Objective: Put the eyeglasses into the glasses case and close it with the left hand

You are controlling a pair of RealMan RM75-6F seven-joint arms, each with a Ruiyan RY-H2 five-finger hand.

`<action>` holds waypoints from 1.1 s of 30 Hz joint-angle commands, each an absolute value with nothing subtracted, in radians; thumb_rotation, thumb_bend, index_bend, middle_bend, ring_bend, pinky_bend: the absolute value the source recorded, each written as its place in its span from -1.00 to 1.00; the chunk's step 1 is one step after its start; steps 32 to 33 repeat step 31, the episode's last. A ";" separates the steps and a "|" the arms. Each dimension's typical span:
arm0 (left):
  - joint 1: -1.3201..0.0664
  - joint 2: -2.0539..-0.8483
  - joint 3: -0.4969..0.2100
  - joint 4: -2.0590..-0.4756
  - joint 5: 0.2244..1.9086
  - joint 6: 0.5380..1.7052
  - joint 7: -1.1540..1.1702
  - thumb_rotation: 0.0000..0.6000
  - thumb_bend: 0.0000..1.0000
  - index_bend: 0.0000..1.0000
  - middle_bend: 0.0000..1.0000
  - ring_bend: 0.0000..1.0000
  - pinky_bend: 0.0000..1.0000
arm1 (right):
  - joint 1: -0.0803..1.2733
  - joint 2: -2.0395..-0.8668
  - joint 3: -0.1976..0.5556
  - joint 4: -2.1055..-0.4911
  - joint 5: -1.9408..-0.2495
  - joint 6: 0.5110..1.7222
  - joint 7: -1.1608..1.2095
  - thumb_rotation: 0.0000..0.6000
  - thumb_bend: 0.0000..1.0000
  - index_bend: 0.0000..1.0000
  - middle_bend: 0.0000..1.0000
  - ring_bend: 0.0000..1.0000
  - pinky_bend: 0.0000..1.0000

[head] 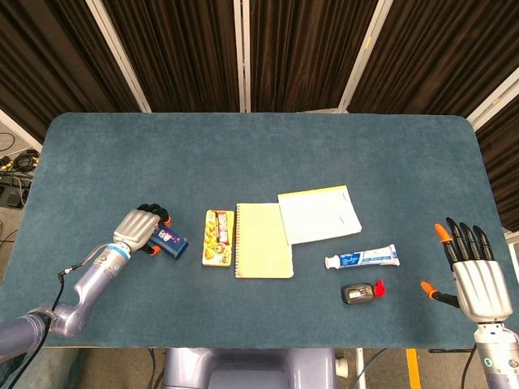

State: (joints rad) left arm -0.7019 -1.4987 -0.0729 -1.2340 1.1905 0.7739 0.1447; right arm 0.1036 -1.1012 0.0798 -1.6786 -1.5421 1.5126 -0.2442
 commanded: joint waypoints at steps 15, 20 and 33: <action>-0.564 -1.269 -0.095 -1.542 1.211 1.057 0.182 1.00 -1.00 -1.00 -1.00 -1.00 -1.00 | 0.099 -1.095 0.079 -1.671 -1.568 1.535 -0.205 1.00 -1.00 -1.00 -1.00 -1.00 -1.00; -0.435 -1.165 -0.081 -1.687 1.214 1.274 0.248 1.00 -1.00 -1.00 -1.00 -1.00 -1.00 | 0.102 -1.106 0.088 -1.638 -1.581 1.553 -0.180 1.00 -1.00 -1.00 -1.00 -1.00 -1.00; -0.245 -1.078 -0.007 -1.833 1.277 1.489 0.247 1.00 -1.00 -1.00 -1.00 -1.00 -1.00 | 0.104 -1.111 0.088 -1.619 -1.596 1.563 -0.150 1.00 -1.00 -1.00 -1.00 -1.00 -1.00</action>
